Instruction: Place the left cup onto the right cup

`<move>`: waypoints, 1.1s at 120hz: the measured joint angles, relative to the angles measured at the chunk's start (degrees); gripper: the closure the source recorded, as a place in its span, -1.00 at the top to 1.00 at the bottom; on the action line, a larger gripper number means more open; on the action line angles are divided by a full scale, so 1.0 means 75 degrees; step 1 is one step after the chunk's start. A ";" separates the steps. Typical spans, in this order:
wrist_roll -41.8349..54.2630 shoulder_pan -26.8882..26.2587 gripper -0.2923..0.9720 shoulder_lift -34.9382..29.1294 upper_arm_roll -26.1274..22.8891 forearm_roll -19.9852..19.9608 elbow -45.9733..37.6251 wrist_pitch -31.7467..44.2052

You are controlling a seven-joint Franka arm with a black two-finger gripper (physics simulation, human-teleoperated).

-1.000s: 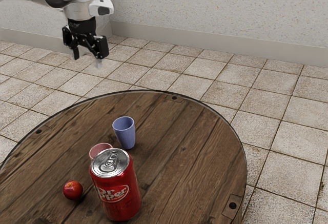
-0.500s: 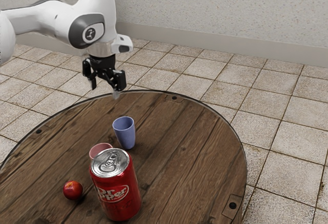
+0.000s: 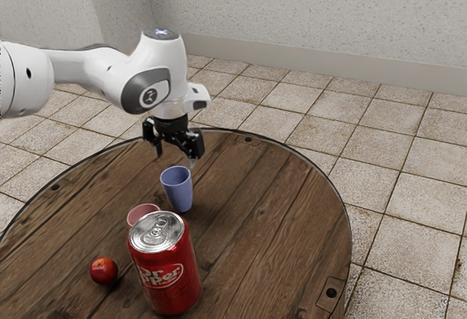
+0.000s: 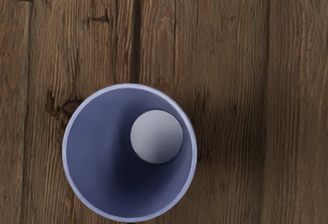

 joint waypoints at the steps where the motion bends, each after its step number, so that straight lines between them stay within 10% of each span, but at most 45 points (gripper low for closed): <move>1: -0.0021 0.0001 0.54 0.0020 0.0000 0.0001 -0.0004 0.0026; 88: -0.1239 0.0106 0.50 0.1464 -0.0051 0.0234 0.0133 0.1391; 132: -0.1471 0.0107 -0.42 0.1707 0.0151 0.0445 0.0187 0.1692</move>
